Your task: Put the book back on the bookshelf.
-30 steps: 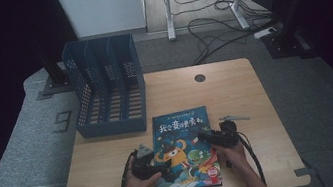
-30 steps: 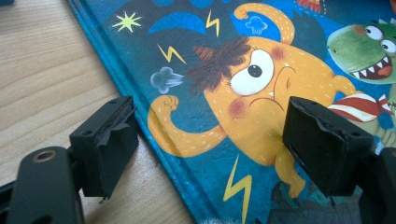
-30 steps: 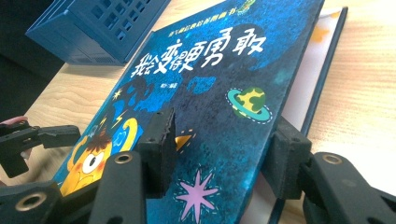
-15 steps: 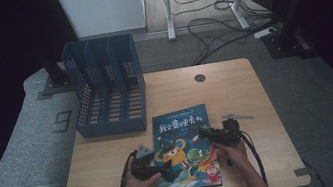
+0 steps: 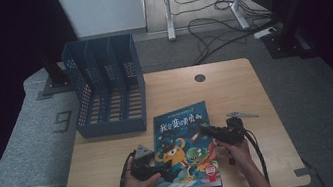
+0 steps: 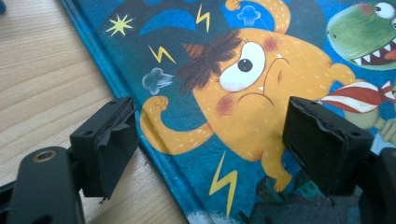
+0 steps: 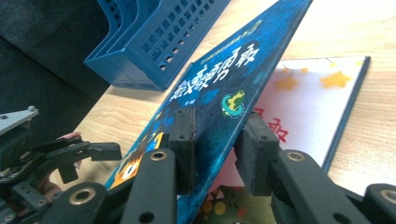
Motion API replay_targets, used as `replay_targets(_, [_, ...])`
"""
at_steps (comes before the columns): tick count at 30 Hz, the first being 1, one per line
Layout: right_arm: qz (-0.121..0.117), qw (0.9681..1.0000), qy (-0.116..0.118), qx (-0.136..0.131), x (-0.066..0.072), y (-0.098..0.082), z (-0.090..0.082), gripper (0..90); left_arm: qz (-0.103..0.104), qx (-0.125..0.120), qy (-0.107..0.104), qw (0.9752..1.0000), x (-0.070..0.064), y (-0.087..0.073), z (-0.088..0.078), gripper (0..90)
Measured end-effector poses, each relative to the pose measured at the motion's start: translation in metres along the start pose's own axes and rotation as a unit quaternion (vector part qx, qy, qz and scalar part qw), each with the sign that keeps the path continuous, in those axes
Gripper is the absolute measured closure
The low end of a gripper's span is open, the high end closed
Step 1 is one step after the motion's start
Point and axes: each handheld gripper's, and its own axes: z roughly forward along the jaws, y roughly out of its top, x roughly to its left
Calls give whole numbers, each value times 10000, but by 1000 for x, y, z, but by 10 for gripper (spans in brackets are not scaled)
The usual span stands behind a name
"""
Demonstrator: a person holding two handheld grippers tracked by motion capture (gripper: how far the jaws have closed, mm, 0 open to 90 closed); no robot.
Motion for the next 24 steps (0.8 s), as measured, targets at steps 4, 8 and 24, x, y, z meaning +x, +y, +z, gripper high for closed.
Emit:
replay_targets(4, [-69, 10000, -3, -15, 2, 2, 0, 685, -23, -9, -18, 10000, 1, 0, 0, 180])
replay_targets(8, [-38, 9999, 40, 145, 2, -1, 7, 656, -15, 24, -44, 10000, 1, 0, 1, 180])
replay_targets(24, [-38, 9999, 121, -77, 2, -1, 3, 706, 235, 81, -59, 9997, -9, -1, -3, 180])
